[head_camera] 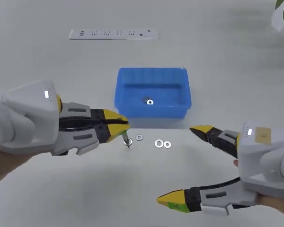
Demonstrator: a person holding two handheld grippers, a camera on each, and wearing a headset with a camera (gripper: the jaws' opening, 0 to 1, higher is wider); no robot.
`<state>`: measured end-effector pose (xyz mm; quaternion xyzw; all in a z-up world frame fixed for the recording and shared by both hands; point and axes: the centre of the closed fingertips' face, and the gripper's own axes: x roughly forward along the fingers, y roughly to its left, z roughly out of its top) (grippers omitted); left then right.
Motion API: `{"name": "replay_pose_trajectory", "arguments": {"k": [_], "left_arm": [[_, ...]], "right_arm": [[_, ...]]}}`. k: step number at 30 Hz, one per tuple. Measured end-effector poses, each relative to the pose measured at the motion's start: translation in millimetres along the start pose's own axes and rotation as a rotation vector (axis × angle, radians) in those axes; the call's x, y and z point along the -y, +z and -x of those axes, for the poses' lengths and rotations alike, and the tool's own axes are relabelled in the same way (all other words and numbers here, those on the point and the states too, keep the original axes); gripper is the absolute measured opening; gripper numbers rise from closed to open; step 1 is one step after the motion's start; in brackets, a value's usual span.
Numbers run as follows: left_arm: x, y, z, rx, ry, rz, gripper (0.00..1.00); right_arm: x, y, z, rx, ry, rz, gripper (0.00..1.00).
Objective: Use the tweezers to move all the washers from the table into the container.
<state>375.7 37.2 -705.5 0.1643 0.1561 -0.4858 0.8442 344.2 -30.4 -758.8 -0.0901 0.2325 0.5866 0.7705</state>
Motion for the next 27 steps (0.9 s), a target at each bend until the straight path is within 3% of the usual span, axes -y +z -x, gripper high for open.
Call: {"name": "replay_pose_trajectory", "arguments": {"k": [18,24,27], "left_arm": [[2.0,-1.5,-0.9,-0.012,-0.022,0.000,0.06],[5.2,-3.3,0.2,-0.028,-0.056,0.015,0.06],[8.0,-3.8,-0.4,-0.028,-0.067,0.023,0.06]], "right_arm": [[-5.0,-0.4,-1.6,0.003,0.019,-0.014,0.97],[-5.4,5.3,-9.3,0.005,0.044,-0.009,0.94],[-4.5,13.5,-18.0,0.013,0.080,-0.010,0.92]]}}
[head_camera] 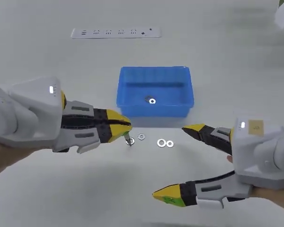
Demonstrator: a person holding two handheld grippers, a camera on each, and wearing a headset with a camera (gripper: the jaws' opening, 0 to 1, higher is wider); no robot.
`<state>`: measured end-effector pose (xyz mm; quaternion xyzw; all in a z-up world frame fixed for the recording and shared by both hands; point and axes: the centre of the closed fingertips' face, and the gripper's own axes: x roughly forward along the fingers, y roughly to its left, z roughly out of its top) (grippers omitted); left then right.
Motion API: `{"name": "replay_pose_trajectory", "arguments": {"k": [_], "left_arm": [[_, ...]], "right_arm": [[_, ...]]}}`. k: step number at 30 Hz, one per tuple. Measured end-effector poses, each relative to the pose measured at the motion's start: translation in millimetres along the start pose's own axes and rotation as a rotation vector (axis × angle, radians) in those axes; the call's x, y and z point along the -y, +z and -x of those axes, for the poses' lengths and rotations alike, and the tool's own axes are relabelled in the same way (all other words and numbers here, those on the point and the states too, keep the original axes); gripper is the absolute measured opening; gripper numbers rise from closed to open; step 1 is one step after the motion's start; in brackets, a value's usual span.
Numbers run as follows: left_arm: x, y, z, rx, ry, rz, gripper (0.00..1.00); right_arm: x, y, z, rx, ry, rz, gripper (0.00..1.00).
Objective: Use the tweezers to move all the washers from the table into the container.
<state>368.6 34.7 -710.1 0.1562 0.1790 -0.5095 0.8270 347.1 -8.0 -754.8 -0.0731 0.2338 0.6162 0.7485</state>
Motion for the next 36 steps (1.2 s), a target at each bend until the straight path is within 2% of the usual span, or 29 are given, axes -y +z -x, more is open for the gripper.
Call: {"name": "replay_pose_trajectory", "arguments": {"k": [7,10,12,14,15,18,22,29,36], "left_arm": [[0.2,-1.8,-0.9,-0.014,-0.003,0.002,0.06],[-1.3,-2.9,-0.1,-0.021,0.005,-0.002,0.06],[-1.9,-3.5,0.4,-0.026,0.010,-0.009,0.06],[-2.1,-4.2,1.3,-0.030,0.011,-0.011,0.06],[-2.2,-4.4,1.7,-0.032,0.013,-0.012,0.06],[-2.0,-4.8,1.9,-0.028,0.015,-0.002,0.06],[-1.4,-3.6,-0.5,-0.017,0.014,0.010,0.06],[-0.6,-2.6,-3.0,-0.011,0.007,0.011,0.06],[-0.4,-1.2,-5.4,-0.010,0.004,0.007,0.06]], "right_arm": [[3.9,17.5,-29.2,-0.025,0.090,0.077,0.83],[2.4,19.9,-38.9,-0.045,0.125,0.114,0.78],[0.2,20.7,-45.5,-0.057,0.160,0.134,0.70],[0.5,24.2,-51.0,-0.055,0.172,0.174,0.61],[-0.4,25.1,-53.6,-0.061,0.190,0.181,0.54],[-2.4,27.9,-60.0,-0.063,0.241,0.172,0.45],[-2.8,30.0,-66.6,-0.076,0.283,0.208,0.29],[-6.9,29.5,-69.8,-0.105,0.335,0.251,0.21],[-2.2,26.4,-71.4,-0.124,0.340,0.287,0.16]]}}
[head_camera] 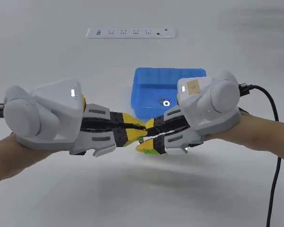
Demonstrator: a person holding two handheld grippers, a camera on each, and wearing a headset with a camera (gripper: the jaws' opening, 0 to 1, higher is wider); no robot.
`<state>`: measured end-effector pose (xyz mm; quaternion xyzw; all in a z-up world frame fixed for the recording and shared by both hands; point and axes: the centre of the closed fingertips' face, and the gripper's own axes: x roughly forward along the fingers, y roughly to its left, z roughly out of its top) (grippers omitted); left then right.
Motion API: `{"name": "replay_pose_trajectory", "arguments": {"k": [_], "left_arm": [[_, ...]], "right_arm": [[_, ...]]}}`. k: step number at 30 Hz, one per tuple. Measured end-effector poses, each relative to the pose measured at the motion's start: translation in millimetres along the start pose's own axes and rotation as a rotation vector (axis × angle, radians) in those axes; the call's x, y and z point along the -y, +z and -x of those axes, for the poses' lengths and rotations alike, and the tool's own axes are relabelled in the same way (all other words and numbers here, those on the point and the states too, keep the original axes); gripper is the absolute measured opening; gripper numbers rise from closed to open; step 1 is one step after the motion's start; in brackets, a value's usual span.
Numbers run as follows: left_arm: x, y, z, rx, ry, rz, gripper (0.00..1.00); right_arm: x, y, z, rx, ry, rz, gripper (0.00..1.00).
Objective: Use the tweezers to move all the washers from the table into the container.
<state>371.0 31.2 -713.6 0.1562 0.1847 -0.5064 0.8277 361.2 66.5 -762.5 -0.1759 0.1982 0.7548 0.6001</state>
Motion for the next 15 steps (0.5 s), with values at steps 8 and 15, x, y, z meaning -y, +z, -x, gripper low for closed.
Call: {"name": "replay_pose_trajectory", "arguments": {"k": [8,15], "left_arm": [[-1.1,-1.2,0.7,-0.004,0.002,-0.001,0.06],[0.8,-1.5,1.4,-0.025,0.005,-0.008,0.07]], "right_arm": [[2.8,-2.3,-1.5,-0.010,0.010,0.038,0.11],[0.5,-2.2,-1.6,-0.017,0.011,0.110,0.10]]}}
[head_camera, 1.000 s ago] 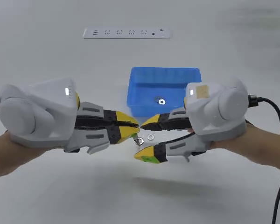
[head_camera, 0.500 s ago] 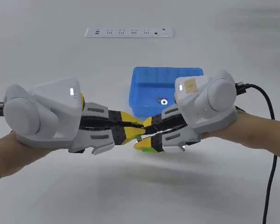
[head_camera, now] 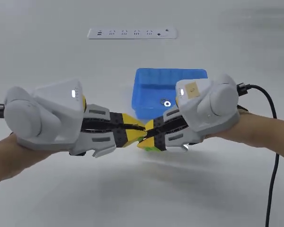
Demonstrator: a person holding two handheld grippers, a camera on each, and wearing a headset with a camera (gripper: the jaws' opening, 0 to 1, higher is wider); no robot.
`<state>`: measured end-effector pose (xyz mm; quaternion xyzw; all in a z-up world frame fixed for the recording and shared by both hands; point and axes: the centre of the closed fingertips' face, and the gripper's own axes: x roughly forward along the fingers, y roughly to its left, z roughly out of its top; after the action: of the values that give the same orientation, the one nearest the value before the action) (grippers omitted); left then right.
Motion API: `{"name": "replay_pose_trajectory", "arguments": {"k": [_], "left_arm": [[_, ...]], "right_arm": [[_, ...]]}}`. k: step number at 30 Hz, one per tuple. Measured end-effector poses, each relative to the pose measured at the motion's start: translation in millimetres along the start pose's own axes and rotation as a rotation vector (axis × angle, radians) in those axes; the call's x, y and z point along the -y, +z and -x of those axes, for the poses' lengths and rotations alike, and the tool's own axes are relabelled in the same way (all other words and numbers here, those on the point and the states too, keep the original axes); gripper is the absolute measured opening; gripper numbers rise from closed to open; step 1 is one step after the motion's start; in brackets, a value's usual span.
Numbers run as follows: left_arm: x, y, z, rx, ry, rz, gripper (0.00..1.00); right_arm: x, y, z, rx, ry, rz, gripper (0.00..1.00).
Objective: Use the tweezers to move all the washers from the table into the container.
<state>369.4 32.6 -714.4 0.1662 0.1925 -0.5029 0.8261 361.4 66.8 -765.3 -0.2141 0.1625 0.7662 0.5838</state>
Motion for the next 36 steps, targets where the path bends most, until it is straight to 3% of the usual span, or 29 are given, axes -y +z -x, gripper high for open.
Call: {"name": "replay_pose_trajectory", "arguments": {"k": [6,12,17,26,34,36], "left_arm": [[-3.6,-0.3,-0.1,-0.004,0.032,0.021,0.08],[3.2,6.6,0.2,0.009,0.036,0.038,0.21],[5.5,2.1,4.8,-0.010,0.059,0.059,0.26],[6.0,1.6,26.6,0.023,0.141,0.123,0.30],[10.8,0.6,49.3,0.049,0.199,0.156,0.38],[13.1,-0.3,56.3,0.062,0.213,0.188,0.40]], "right_arm": [[1.9,0.0,0.9,0.001,-0.019,0.004,0.09],[5.1,-0.8,2.7,0.009,-0.044,-0.014,0.09],[3.4,-0.8,3.2,0.007,-0.050,-0.022,0.09],[-2.3,10.9,6.8,0.014,-0.057,-0.018,0.09],[0.7,32.0,21.3,0.052,-0.104,-0.039,0.09],[0.8,37.4,25.0,0.061,-0.116,-0.039,0.09]]}}
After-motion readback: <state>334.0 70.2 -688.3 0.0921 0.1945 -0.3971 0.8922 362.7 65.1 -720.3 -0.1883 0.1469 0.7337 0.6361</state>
